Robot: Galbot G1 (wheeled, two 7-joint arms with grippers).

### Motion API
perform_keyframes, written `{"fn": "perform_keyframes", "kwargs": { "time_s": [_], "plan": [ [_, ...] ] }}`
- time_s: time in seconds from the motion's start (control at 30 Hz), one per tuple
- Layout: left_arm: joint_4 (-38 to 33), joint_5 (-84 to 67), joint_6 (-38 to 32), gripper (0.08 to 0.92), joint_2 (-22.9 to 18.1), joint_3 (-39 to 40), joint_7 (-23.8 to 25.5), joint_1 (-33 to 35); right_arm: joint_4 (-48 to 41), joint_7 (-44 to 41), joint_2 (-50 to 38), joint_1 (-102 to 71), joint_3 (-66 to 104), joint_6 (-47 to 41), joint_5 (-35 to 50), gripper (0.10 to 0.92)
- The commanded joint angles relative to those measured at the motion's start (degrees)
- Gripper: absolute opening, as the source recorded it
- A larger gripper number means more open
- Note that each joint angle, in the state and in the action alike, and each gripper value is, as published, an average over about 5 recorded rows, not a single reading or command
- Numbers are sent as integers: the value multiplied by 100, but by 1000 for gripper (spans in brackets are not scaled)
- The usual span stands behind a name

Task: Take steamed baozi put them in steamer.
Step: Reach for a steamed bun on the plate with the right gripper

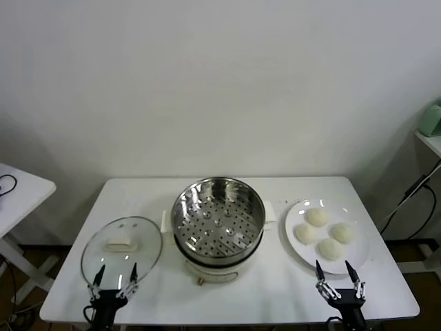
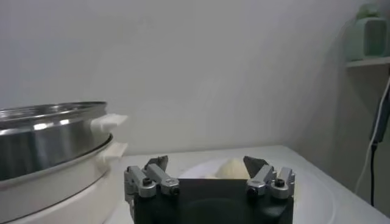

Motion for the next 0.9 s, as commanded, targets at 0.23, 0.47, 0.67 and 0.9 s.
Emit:
{"fn": "perform_keyframes", "kwargs": {
  "time_s": [0.23, 0.47, 0.67, 0.9],
  "plan": [
    [-12, 73, -86, 823, 45, 65, 16, -5, -89, 259, -1420, 1960, 63, -2785, 856, 823],
    [-11, 115, -141, 823, 75, 121, 23, -24, -1088, -585, -2962, 3378, -438, -3727, 667, 823],
    [-6, 163, -179, 823, 105, 153, 37, -45, -1607, -2511, -4452, 4328, -1389, -3833, -537, 823],
    [-11, 215, -203, 823, 124, 191, 49, -44, -2448, -4368, -5149, 6620, -4033, -2949, -1887, 823]
  ]
}}
